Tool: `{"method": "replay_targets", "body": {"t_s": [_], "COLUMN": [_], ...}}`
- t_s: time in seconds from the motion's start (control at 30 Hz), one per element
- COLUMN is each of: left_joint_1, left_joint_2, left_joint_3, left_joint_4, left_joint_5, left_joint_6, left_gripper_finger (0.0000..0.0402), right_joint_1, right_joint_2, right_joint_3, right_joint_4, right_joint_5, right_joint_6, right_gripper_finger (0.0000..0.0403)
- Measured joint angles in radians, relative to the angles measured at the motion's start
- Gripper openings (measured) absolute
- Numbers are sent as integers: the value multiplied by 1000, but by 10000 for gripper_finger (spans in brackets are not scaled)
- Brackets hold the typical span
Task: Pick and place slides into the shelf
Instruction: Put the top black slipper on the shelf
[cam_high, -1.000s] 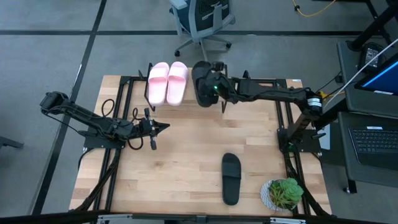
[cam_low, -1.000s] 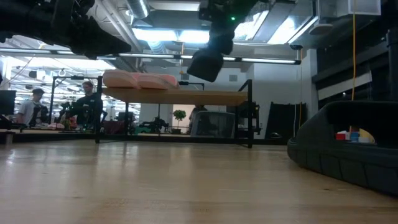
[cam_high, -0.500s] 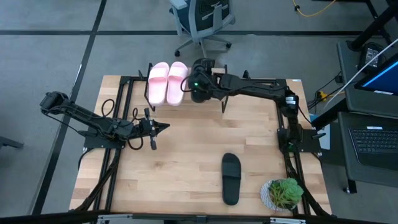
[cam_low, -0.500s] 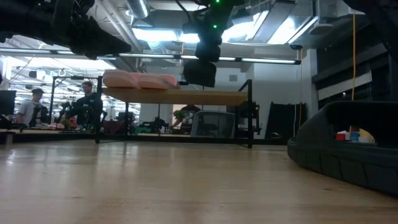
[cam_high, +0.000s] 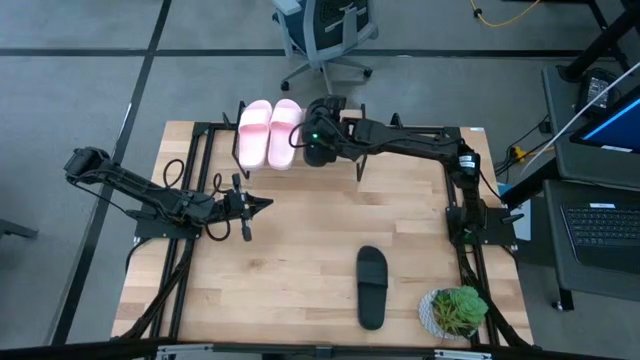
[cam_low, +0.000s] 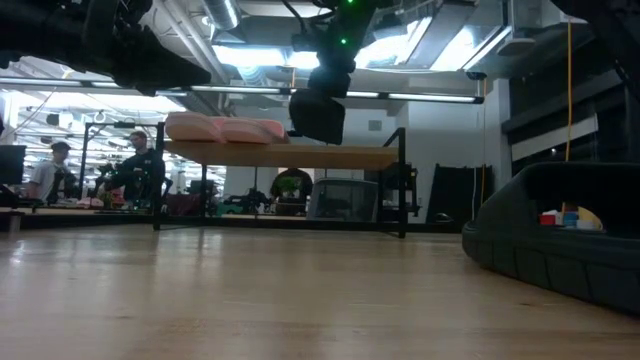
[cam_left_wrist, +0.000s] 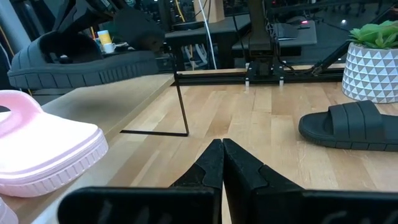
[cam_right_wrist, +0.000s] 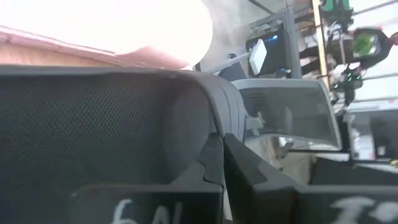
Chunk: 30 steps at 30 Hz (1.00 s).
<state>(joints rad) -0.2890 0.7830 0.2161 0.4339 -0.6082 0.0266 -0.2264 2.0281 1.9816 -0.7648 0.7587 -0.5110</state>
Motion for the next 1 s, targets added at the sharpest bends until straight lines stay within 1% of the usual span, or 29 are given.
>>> {"method": "replay_targets", "body": {"t_s": [0.33, 1.0], "left_joint_1": [0, 0], "left_joint_2": [0, 0], "left_joint_3": [0, 0], "left_joint_4": [0, 0], "left_joint_5": [0, 0], "left_joint_6": [1, -24], "left_gripper_finger": [2, 2], "right_joint_1": [-2, -2], "right_joint_2": [8, 11], "right_joint_3": [-6, -7], "right_joint_4": [-5, -8], "right_joint_5": [0, -3], "right_joint_6": [65, 63], "right_gripper_finger": [2, 1]}}
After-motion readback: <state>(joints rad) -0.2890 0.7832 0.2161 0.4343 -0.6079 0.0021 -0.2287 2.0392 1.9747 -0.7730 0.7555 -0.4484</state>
